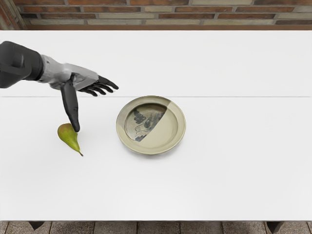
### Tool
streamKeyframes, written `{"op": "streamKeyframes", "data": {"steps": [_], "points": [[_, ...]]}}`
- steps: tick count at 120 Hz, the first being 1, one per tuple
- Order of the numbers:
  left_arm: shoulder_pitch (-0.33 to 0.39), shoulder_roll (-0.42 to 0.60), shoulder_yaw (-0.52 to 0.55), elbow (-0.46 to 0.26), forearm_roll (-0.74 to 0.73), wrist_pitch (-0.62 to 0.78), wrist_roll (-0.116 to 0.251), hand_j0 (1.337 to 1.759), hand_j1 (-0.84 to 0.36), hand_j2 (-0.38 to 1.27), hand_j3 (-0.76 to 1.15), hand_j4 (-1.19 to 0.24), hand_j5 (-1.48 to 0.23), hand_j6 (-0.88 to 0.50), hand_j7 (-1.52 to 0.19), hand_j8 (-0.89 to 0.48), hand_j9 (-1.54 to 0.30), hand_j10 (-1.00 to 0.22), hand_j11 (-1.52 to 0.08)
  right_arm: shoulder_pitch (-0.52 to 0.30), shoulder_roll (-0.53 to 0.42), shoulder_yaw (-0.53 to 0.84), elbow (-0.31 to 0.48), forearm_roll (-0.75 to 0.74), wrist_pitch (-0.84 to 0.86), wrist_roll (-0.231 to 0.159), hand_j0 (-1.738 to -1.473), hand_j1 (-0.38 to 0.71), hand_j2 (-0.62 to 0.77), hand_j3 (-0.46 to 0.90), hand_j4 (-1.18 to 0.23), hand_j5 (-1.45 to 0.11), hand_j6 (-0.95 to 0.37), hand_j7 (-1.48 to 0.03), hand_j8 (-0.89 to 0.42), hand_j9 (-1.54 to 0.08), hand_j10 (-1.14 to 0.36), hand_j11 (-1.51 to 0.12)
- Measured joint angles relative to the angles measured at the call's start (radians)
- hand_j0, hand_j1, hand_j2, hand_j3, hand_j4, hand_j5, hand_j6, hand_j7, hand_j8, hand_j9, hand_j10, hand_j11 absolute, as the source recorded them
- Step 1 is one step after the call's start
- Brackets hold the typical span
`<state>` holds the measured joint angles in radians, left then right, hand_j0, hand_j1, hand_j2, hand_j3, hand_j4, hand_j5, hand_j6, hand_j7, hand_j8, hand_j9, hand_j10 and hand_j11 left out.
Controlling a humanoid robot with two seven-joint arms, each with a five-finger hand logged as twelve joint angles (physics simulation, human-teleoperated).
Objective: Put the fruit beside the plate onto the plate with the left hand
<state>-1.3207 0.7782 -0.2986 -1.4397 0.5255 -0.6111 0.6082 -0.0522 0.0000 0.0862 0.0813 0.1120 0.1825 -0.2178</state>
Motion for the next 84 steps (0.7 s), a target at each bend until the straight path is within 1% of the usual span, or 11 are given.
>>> {"op": "streamKeyframes", "data": {"steps": [18,43,62,73,84], "points": [[0.009,-0.002,0.014,-0.013,0.137,0.000,0.002,1.658,0.27,0.01,0.00,-0.07,-0.08,-0.07,-0.08,-0.07,-0.08,-0.07,-0.08,0.000,0.000,0.001,0.000,0.000,0.000,0.000,-1.658,-0.35,0.00,0.00,0.00,0.00,0.00,0.00,0.00,0.00,0.00,0.00],[0.015,0.000,0.093,-0.066,0.324,0.000,0.003,1.658,0.26,0.02,0.00,-0.08,-0.09,-0.08,-0.09,-0.08,-0.09,-0.08,-0.09,0.000,0.000,0.001,0.000,0.000,0.000,0.000,-1.658,-0.35,0.00,0.00,0.00,0.00,0.00,0.00,0.00,0.00,0.00,0.00],[0.019,-0.013,0.156,-0.092,0.423,0.014,0.003,1.658,0.25,0.02,0.00,-0.08,-0.10,-0.08,-0.10,-0.08,-0.10,-0.08,-0.10,0.001,0.000,0.000,0.000,0.000,0.000,0.000,-1.658,-0.35,0.00,0.00,0.00,0.00,0.00,0.00,0.00,0.00,0.00,0.00],[0.060,-0.023,0.172,-0.096,0.469,0.026,0.003,1.658,0.25,0.02,0.00,-0.09,-0.11,-0.09,-0.11,-0.09,-0.11,-0.08,-0.11,0.001,0.000,0.000,0.000,0.000,0.000,0.000,-1.658,-0.35,0.00,0.00,0.00,0.00,0.00,0.00,0.00,0.00,0.00,0.00],[0.066,-0.030,0.179,-0.098,0.508,0.041,0.003,1.658,0.25,0.02,0.00,-0.09,-0.11,-0.09,-0.11,-0.09,-0.11,-0.09,-0.11,0.002,0.000,0.000,0.000,0.000,0.000,0.000,-1.658,-0.35,0.00,0.00,0.00,0.00,0.00,0.00,0.00,0.00,0.00,0.00]]}}
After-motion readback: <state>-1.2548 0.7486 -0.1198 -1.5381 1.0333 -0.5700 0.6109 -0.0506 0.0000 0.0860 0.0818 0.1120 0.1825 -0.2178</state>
